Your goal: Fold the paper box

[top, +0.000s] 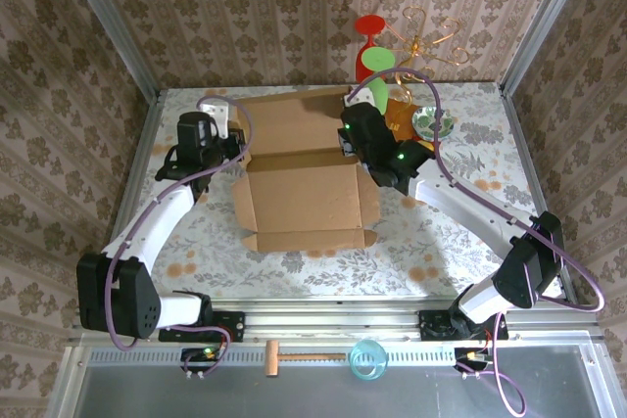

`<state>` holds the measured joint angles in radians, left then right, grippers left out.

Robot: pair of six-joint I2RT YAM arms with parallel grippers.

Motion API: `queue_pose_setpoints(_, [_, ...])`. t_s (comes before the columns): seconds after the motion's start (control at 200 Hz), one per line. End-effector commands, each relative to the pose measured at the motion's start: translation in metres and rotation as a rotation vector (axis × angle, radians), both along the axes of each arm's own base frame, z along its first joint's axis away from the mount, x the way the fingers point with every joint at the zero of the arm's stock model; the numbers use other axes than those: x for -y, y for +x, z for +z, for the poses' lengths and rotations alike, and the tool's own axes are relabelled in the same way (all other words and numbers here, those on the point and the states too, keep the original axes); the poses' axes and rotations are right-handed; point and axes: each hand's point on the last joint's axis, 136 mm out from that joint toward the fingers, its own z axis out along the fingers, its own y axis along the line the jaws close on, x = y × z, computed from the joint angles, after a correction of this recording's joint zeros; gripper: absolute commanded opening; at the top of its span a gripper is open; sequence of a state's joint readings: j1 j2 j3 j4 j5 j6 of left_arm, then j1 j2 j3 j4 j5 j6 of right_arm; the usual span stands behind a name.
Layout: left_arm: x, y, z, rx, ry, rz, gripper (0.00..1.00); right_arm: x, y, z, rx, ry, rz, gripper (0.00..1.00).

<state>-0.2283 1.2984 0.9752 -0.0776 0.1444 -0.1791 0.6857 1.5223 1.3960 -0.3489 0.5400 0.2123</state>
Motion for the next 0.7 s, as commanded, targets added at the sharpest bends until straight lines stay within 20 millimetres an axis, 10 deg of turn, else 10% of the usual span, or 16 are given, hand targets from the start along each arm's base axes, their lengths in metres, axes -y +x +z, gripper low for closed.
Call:
queue_pose_setpoints(0.0, [-0.024, 0.004, 0.001, -0.010, 0.071, 0.121, 0.00, 0.008, -0.003, 0.016, 0.026, 0.013, -0.018, 0.00])
queue_pose_setpoints(0.17, [-0.043, 0.001, -0.001, -0.037, 0.194, 0.268, 0.00, 0.008, -0.002, 0.015, 0.018, 0.021, -0.026, 0.00])
queue_pose_setpoints(0.395, [-0.020, -0.002, 0.005, -0.013, 0.203, 0.214, 0.00, 0.005, 0.000, 0.013, 0.010, 0.029, -0.030, 0.00])
queue_pose_setpoints(0.535, [0.001, -0.005, 0.022, 0.031, 0.099, 0.078, 0.45, 0.007, 0.000, 0.012, 0.012, 0.032, -0.040, 0.00])
queue_pose_setpoints(0.695, [0.011, -0.014, 0.037, 0.034, -0.035, -0.038, 0.62, 0.008, 0.001, 0.010, 0.004, 0.037, -0.049, 0.00])
